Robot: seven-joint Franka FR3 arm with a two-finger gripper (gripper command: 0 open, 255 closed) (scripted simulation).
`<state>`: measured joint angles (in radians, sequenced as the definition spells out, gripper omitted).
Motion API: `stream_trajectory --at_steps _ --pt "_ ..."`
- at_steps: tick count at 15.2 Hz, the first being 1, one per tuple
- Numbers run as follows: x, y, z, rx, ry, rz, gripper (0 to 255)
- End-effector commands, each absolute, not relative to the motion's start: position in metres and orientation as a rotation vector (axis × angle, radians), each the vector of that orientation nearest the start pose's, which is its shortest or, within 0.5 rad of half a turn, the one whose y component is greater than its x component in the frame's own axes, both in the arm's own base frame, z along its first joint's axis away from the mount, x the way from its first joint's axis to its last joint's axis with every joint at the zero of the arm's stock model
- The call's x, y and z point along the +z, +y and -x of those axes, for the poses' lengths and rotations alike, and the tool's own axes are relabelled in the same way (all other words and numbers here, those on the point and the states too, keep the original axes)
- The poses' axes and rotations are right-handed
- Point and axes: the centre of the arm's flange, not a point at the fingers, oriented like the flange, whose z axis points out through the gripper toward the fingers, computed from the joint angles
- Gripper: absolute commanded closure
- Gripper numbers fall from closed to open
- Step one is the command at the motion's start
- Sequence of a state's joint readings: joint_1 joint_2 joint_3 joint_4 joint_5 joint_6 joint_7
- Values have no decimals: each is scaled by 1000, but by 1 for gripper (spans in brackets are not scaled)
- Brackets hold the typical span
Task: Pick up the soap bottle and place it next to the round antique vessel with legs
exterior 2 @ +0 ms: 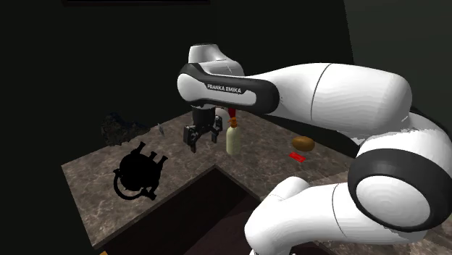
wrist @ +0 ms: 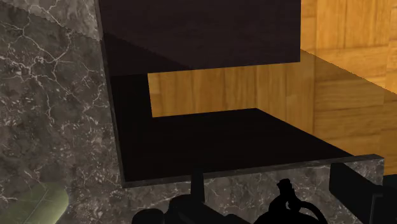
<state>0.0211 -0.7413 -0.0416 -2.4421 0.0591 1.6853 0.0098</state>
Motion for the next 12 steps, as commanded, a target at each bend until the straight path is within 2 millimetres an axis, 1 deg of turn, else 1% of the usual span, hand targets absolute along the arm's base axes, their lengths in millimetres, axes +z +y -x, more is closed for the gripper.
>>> stream_trajectory --at_steps 1,6,12 --pt "546 -3 -325 24 40 3055 0" --pt "528 -63 -342 6 -43 3066 0" --pt "508 -133 -365 -16 -144 3077 0"
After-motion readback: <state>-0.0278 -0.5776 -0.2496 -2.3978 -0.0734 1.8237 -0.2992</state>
